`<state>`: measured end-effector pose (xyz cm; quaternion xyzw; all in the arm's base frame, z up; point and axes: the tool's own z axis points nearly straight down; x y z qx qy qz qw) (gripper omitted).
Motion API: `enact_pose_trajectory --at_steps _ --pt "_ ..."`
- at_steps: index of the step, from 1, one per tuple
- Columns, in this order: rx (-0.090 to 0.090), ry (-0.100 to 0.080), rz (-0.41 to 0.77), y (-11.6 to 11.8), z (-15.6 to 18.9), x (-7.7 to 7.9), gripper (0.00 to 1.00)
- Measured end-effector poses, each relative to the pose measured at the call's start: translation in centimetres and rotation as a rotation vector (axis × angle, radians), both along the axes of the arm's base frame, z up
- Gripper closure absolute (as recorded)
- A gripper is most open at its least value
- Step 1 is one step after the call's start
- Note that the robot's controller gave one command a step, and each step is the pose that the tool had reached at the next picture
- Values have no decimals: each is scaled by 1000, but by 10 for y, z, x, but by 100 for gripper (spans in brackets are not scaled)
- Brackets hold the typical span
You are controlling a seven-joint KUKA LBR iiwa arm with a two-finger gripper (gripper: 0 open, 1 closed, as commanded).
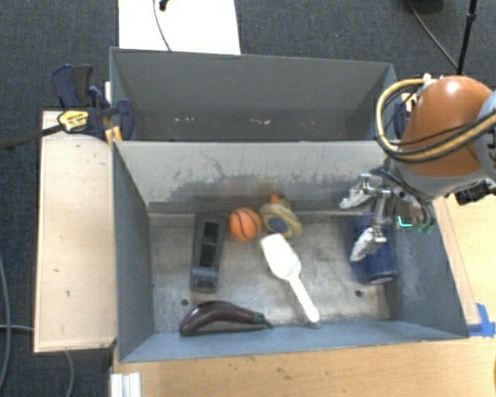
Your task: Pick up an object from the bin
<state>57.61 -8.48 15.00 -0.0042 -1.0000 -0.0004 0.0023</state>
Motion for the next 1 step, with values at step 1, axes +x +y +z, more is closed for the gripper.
enact_pose_trajectory --at_steps 1 --pt "-1 -8 2 0 4 2 0"
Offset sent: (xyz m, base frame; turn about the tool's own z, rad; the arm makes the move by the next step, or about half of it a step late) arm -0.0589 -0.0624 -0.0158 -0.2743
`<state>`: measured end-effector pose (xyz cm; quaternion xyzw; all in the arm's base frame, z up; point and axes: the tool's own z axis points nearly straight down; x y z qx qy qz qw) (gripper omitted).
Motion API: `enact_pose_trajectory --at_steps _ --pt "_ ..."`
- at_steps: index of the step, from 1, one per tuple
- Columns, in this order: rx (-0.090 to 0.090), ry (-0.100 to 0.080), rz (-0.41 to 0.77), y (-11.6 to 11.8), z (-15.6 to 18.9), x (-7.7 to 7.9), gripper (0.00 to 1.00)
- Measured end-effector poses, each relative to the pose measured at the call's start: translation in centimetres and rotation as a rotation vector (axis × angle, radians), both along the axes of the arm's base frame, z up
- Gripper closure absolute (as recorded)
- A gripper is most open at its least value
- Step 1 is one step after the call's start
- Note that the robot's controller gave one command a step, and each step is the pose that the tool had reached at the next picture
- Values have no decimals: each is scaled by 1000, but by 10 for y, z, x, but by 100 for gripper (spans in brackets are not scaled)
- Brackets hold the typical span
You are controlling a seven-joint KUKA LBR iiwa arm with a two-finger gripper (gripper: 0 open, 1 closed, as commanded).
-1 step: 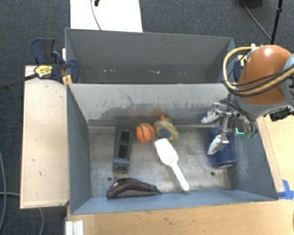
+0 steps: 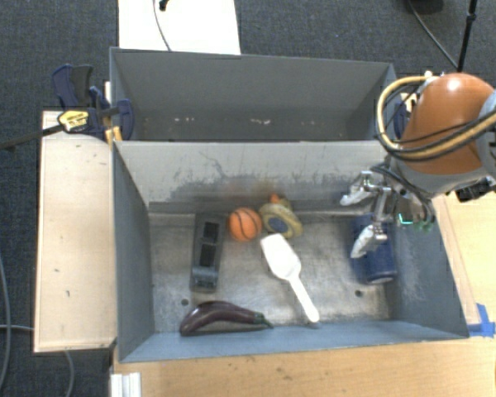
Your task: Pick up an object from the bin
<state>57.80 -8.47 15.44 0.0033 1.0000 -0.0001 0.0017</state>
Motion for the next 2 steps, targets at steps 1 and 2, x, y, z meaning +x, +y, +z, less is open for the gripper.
enact_pose_trajectory --at_steps 1,2 --pt "1 -4 95 -13 -5 -16 0" --pt "4 -9 226 -37 -38 -49 0"
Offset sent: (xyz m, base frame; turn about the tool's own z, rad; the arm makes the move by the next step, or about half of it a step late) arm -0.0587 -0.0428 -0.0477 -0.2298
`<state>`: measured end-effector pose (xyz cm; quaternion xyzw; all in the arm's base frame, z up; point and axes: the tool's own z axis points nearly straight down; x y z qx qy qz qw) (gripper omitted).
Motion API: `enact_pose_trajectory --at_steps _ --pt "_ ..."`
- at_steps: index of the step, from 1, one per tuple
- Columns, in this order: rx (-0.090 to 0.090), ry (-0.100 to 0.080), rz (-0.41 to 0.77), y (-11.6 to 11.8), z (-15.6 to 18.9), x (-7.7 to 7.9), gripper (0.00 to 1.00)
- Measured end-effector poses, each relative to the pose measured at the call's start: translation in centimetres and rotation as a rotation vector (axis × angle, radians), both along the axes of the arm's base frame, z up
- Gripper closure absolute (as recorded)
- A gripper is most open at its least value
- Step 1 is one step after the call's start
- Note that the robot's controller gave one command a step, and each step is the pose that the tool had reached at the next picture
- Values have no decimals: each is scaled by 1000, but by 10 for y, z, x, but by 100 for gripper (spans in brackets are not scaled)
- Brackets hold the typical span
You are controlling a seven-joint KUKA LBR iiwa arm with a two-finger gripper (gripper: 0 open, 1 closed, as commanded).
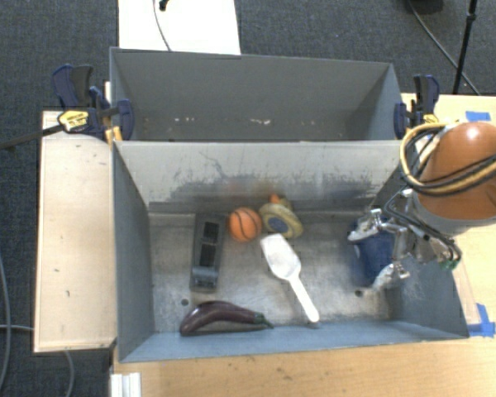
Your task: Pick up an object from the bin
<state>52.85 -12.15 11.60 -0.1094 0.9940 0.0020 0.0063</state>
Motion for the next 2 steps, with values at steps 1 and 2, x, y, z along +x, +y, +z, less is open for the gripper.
enact_pose_trajectory --at_steps 1,2 --pt "-4 14 86 -9 41 27 0" --pt "-9 1 161 -14 63 41 0"
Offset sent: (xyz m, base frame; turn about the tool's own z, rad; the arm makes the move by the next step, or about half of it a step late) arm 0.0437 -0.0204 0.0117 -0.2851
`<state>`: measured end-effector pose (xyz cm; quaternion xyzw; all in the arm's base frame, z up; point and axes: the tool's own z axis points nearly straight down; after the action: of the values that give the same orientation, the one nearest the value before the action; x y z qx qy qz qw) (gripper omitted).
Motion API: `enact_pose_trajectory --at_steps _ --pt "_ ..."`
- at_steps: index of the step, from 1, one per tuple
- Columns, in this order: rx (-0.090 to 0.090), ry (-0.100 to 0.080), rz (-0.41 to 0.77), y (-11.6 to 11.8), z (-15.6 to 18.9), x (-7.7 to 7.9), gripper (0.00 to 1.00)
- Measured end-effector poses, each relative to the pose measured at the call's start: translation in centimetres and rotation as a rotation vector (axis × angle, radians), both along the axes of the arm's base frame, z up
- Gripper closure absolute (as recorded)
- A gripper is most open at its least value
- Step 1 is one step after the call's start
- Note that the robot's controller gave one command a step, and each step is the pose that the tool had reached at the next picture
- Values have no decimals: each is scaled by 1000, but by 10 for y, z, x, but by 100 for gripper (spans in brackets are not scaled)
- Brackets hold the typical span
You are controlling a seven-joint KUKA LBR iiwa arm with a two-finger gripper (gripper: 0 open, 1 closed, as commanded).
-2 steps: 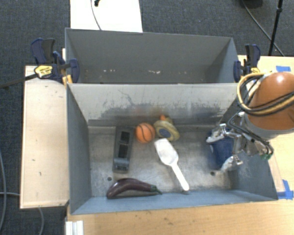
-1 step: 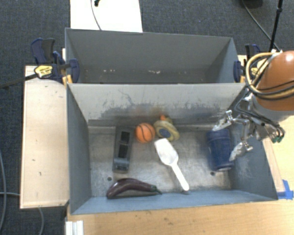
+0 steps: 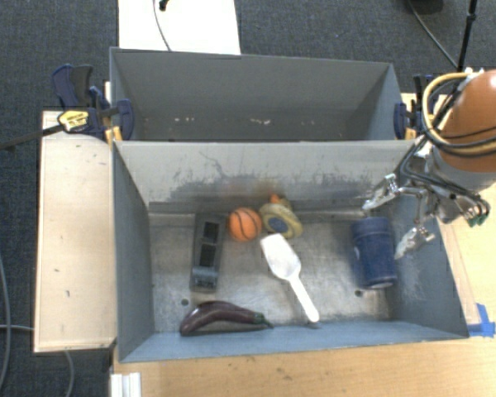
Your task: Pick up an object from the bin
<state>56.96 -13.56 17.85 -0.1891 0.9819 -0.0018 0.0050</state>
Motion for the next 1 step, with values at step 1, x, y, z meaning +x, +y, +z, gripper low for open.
enact_pose_trajectory --at_steps 1 --pt "1 9 247 1 -19 2 0"
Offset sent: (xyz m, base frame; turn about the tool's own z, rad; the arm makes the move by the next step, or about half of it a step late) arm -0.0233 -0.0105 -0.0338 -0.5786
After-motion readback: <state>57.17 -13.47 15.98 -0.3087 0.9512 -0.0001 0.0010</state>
